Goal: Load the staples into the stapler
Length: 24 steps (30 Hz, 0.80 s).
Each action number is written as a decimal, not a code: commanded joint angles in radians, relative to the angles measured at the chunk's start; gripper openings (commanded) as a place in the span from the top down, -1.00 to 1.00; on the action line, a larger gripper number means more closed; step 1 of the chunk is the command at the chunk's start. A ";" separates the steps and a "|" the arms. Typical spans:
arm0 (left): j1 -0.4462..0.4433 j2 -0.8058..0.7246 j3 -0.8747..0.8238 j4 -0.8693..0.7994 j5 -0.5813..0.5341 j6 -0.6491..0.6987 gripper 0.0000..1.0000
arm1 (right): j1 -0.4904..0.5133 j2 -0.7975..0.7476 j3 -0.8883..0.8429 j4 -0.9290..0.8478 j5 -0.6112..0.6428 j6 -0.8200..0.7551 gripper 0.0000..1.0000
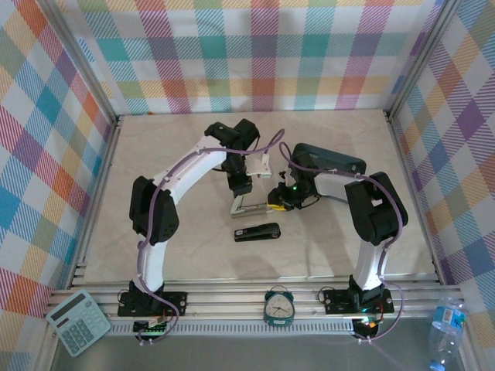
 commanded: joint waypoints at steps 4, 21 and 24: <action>-0.049 0.085 0.049 0.182 0.084 -0.136 0.62 | 0.030 0.000 -0.068 0.015 -0.020 0.037 0.50; -0.118 0.227 0.114 0.116 0.040 -0.061 0.60 | -0.048 -0.200 -0.221 0.044 -0.022 0.039 0.27; -0.130 0.238 0.111 0.121 0.062 -0.063 0.58 | -0.072 -0.246 -0.257 -0.015 0.003 0.015 0.26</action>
